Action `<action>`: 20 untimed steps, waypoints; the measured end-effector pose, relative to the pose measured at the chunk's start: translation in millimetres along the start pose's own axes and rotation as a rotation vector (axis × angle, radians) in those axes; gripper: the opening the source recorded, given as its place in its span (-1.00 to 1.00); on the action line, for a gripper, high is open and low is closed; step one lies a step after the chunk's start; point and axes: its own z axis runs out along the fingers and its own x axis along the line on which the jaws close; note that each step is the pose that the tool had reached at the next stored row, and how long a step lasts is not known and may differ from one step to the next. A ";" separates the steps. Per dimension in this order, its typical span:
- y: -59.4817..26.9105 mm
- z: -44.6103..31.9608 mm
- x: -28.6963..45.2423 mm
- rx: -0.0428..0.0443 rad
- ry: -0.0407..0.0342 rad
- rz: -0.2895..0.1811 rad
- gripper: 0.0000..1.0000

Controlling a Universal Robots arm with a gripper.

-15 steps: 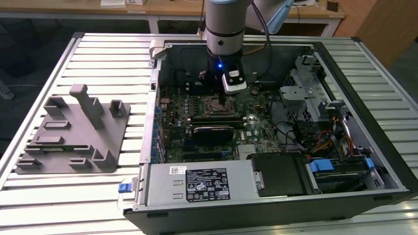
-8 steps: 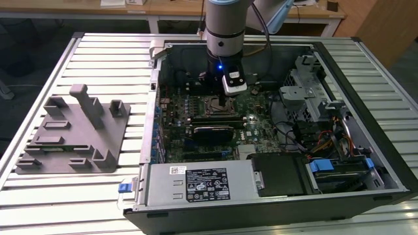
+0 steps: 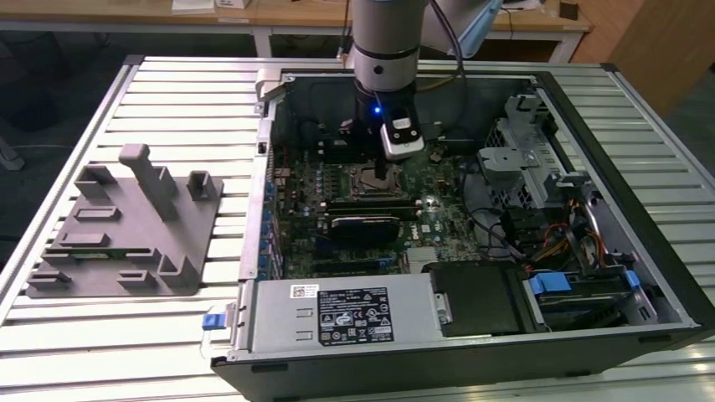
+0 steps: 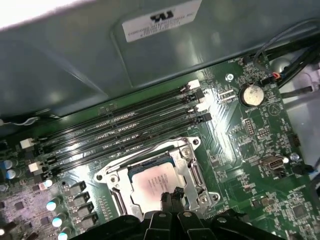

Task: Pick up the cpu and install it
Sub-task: 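Install the first cpu locking lever, then install the second cpu locking lever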

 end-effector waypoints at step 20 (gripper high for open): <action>0.3 -12.4 -0.8 0.0006 0.0001 0.000 -0.79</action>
